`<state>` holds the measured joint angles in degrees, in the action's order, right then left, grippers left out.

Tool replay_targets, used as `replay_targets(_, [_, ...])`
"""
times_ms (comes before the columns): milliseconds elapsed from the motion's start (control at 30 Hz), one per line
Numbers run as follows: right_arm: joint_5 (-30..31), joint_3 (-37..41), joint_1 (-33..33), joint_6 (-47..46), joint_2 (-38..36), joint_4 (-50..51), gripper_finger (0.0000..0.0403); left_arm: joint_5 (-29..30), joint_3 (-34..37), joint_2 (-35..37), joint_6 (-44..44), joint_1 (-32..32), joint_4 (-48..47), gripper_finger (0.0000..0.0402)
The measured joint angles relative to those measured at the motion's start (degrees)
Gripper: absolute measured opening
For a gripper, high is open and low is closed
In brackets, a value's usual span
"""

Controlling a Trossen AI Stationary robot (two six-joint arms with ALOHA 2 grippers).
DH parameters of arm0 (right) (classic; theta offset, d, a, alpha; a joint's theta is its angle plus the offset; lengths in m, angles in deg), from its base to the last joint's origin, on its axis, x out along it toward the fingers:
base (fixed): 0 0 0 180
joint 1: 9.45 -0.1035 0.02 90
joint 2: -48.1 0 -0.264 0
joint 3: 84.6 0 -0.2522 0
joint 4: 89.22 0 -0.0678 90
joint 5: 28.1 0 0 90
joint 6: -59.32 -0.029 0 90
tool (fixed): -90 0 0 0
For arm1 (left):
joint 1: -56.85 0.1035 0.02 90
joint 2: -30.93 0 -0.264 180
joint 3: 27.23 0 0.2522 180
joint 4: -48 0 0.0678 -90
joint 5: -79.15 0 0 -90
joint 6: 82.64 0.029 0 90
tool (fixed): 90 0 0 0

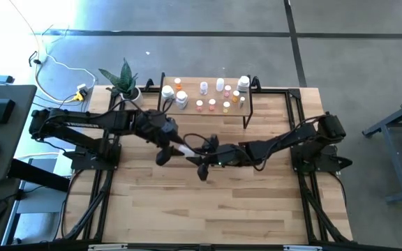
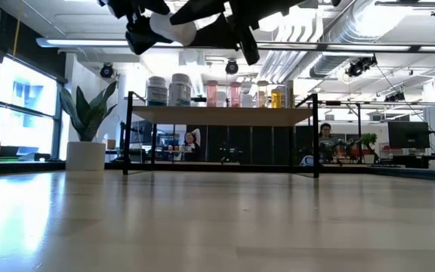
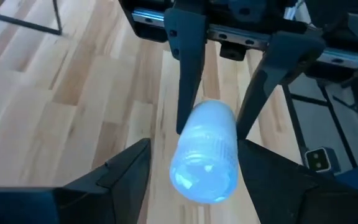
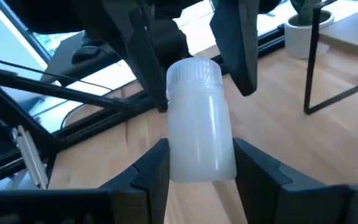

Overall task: Pick and place medicine bottles onto shelf by color
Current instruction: Put the white pill bottle on the shelf

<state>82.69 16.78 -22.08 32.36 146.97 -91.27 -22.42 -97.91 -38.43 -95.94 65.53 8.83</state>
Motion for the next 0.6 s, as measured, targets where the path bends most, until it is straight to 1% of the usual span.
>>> replay_targets(167, [-0.3, 0.0, 1.6, 0.0, 0.0, -0.3, 0.0138, -0.4, 0.0, 0.0, 0.0, 1.2, -0.4, 0.0222])
replay_targets(433, [-3.5, 0.0, 3.3, 0.2, 0.0, -0.6, 0.0138, -1.1, 0.0, 0.0, 1.5, 2.6, -0.5, 0.0161])
replay_targets(600, [-5.1, 0.0, 4.0, 1.0, 0.0, -0.4, 0.0138, -2.1, 0.0, 0.0, 2.9, 2.6, -0.5, 0.0144])
